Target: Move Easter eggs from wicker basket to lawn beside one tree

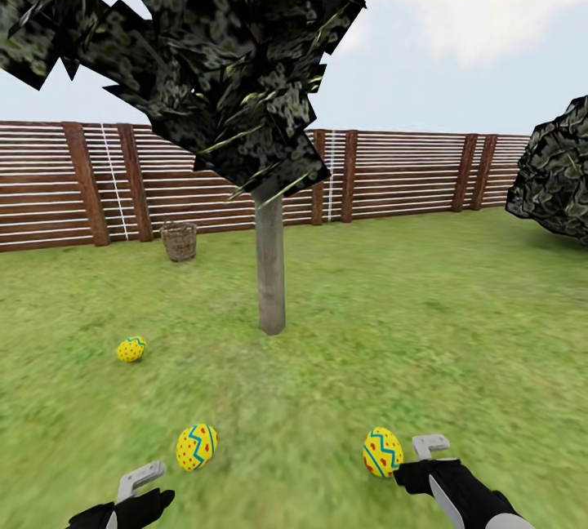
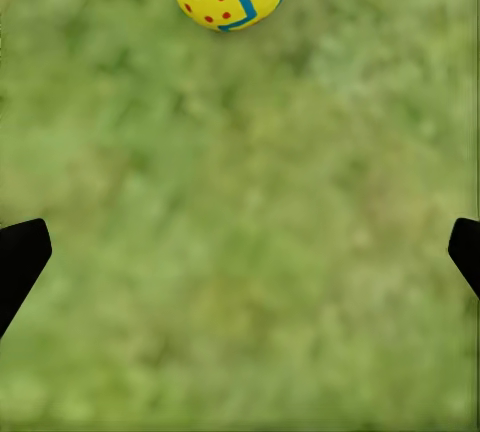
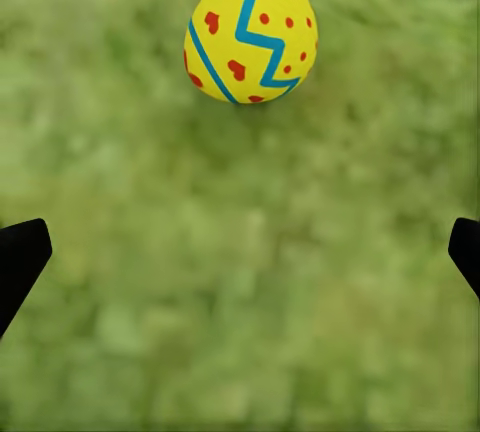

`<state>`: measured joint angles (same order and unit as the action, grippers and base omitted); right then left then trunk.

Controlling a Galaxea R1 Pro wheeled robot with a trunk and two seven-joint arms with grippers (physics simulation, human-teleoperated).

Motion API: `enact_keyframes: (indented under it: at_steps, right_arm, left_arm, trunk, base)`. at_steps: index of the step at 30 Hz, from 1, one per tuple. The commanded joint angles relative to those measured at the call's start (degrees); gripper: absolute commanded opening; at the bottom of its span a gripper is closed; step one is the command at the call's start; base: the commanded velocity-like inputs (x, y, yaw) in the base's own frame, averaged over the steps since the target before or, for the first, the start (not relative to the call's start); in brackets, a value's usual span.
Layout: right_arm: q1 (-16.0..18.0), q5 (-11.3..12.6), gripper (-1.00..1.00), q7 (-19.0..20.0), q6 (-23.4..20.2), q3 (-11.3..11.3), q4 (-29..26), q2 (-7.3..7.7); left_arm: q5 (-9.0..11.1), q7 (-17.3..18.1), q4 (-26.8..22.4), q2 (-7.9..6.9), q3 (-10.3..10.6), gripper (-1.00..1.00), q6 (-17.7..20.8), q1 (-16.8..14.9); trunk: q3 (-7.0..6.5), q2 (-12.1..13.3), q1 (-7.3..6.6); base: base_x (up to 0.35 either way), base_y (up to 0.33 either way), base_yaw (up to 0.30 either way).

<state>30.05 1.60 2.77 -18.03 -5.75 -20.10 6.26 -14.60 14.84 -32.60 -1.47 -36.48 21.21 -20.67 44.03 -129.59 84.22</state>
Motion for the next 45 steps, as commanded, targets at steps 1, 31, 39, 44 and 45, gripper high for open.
enact_keyframes:
  at_steps: [1,31,39,44,45]
  right_arm:
    - [0.01,0.15,1.0,0.04,-0.34,-0.42,-0.11,0.07]
    - [0.01,0.51,1.0,0.89,0.92,0.03,10.3,1.59]
    - [0.01,0.51,1.0,0.66,15.7,-0.04,21.13,2.33]
    - [0.01,0.46,1.0,0.57,16.37,-0.07,23.13,2.45]
    - [0.01,0.44,1.0,0.54,16.43,-0.06,23.41,2.45]
  left_arm:
    - [-0.61,0.55,-0.1,0.06,-0.41,1.0,0.24,-0.06]
    - [-1.13,-0.4,16.72,-2.29,-0.65,1.0,0.36,-0.08]
    - [-1.03,-0.26,17.24,-4.18,-0.66,1.0,-1.76,-0.07]
    - [-1.1,-0.25,19.24,-4.16,-0.38,1.0,-1.7,-0.07]
    - [-1.11,-0.25,19.39,-4.13,-0.34,1.0,-1.7,-0.07]
  trunk:
    - [-0.12,0.39,-0.24]
    - [-5.51,12.42,-6.83]
    - [-6.94,15.63,-8.58]
    - [-7.84,17.63,-9.68]
    - [-8.02,18.03,-9.9]
  base:
    - [0.0,0.0,0.0]
    - [0.0,0.0,0.0]
    - [0.0,0.0,0.0]
    - [0.0,0.0,0.0]
    - [0.0,0.0,0.0]
